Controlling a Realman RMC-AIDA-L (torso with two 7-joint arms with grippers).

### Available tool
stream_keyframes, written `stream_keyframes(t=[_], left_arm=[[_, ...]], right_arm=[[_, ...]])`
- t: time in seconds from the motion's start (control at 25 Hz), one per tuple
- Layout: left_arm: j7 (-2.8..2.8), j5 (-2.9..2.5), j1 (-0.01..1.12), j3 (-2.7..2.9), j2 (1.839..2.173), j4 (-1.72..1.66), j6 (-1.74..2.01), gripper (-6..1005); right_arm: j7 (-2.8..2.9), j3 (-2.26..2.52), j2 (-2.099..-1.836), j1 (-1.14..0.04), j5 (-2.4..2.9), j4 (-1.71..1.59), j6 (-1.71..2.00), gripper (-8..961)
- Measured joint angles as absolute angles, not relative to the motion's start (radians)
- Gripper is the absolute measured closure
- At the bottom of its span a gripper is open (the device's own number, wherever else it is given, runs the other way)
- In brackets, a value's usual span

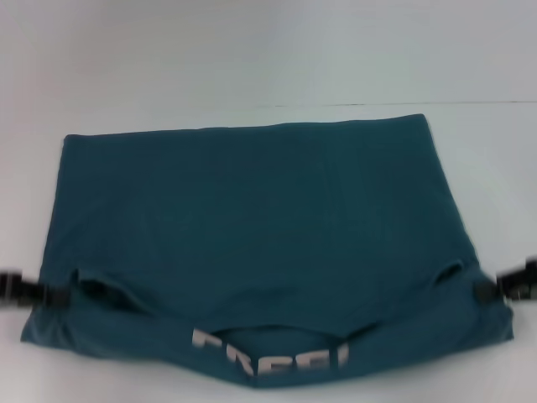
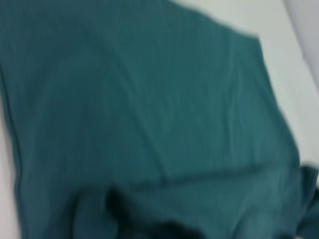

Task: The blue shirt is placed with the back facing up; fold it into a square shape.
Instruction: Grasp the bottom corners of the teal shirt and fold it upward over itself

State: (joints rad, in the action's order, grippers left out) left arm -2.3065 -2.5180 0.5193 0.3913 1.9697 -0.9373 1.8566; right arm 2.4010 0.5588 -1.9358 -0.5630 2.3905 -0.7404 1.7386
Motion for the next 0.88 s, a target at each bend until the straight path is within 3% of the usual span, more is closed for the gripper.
stream_keyframes(t=[0.16, 0.4, 0.6, 0.88], left_arm=[[-2.393, -2.517, 0.597, 0.360, 1.927, -0.840, 1.767, 943], [-2.491, -2.525, 0.692, 0.373, 1.920, -0.807, 1.598, 943], [-2.538, -2.526, 0.742, 0.427, 1.920, -0.770, 1.423, 941], [-2.593, -2.527, 0.761, 0.520, 1.958, -0.737, 1.162, 929]], right_arm=[[2.468, 0.518, -1.925, -0.606, 2.344, -0.737, 1.652, 858], [2.482, 0.524, -1.925, -0.679, 2.287, -0.736, 1.477, 856], [2.459, 0.564, -1.954, -0.722, 2.287, -0.728, 1.263, 854], [2.449, 0.682, -2.003, -0.766, 2.289, -0.650, 0.952, 851]])
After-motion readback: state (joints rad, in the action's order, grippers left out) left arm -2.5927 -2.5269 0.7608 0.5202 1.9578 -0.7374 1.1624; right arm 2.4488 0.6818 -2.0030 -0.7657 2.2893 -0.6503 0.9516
